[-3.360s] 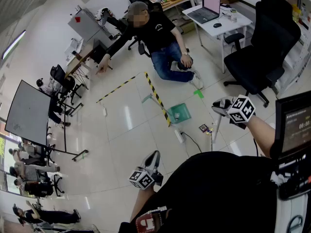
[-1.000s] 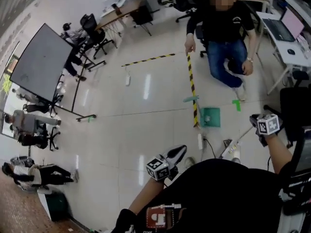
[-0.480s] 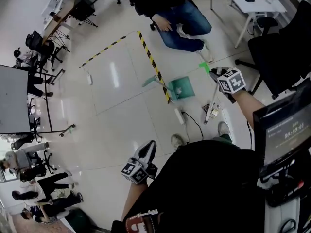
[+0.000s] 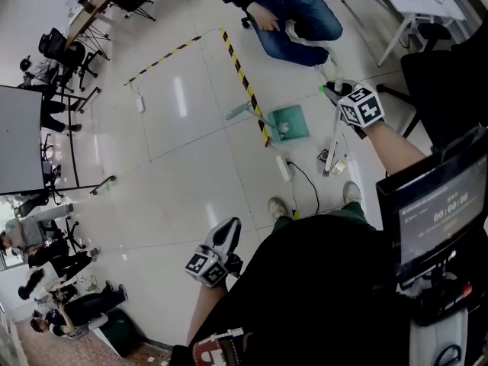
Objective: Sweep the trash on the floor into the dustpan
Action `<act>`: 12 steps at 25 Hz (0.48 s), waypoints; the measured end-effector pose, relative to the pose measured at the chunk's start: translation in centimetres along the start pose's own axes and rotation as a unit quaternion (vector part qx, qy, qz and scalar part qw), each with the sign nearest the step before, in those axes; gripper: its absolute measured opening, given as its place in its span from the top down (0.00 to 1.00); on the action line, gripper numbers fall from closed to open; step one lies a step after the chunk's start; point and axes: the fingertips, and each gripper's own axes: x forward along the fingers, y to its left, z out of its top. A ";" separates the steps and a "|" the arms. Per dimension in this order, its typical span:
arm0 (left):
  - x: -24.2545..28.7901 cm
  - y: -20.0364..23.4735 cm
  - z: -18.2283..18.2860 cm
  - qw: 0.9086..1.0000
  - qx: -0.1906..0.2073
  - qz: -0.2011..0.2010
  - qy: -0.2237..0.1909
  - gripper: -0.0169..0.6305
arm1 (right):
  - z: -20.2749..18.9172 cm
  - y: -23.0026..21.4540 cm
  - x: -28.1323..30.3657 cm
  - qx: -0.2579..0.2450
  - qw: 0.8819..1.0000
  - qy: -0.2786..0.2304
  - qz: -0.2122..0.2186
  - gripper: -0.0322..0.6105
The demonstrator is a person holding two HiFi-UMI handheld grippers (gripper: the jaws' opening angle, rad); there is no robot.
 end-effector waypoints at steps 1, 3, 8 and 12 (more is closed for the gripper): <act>-0.1 0.0 -0.1 1.000 0.000 0.003 0.003 0.98 | 0.4 0.0 0.4 -0.005 1.000 -0.004 0.000 0.88; -0.5 0.1 -0.2 1.000 0.000 0.012 0.007 0.98 | 1.3 -0.1 0.9 -0.014 1.000 -0.014 -0.002 0.88; -1.2 0.6 -0.8 1.000 -0.005 0.018 0.002 0.98 | 3.1 -0.3 1.5 -0.042 0.999 -0.028 -0.006 0.88; -1.2 0.3 -1.1 1.000 -0.008 0.015 -0.002 0.98 | 1.8 0.1 1.2 -0.058 0.998 0.009 -0.001 0.88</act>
